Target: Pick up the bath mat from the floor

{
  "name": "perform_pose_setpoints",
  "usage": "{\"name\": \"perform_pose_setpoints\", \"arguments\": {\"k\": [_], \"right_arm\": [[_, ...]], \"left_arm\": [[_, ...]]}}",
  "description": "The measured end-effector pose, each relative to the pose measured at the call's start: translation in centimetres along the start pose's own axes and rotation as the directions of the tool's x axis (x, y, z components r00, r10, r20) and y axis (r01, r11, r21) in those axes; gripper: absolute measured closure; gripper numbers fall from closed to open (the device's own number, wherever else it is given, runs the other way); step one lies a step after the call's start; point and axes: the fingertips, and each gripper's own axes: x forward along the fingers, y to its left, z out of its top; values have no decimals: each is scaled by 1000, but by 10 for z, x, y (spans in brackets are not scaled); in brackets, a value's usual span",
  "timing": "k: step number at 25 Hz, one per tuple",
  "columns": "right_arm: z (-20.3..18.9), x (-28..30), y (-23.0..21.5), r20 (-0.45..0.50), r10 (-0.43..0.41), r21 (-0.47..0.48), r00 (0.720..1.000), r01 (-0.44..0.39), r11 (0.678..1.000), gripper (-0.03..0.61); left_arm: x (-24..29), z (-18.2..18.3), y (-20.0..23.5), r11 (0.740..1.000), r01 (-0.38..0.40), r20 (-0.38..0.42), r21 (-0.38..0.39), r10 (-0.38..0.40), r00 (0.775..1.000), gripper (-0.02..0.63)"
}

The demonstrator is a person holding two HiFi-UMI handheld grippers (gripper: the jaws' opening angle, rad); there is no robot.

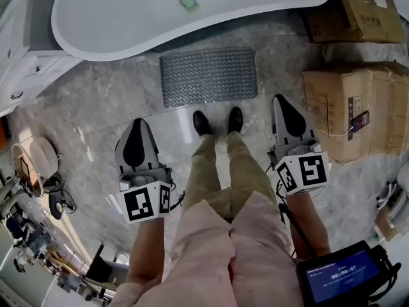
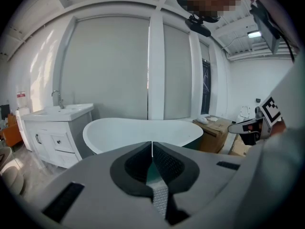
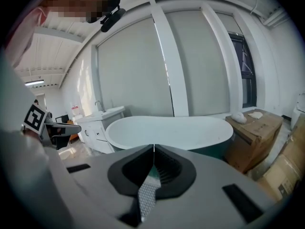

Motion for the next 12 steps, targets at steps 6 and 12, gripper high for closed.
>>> {"name": "perform_pose_setpoints", "arguments": {"k": [6,12], "right_arm": [[-54,5,0,-77,-7,33,997,9,999,560],[-84,13,-6,-105,-21,40,994,25,999,560]], "left_arm": [[0,-49,8,1000,-10,-75,-19,9,997,586],[1,-91,17,999,-32,-131,-33,28,991,586]]}}
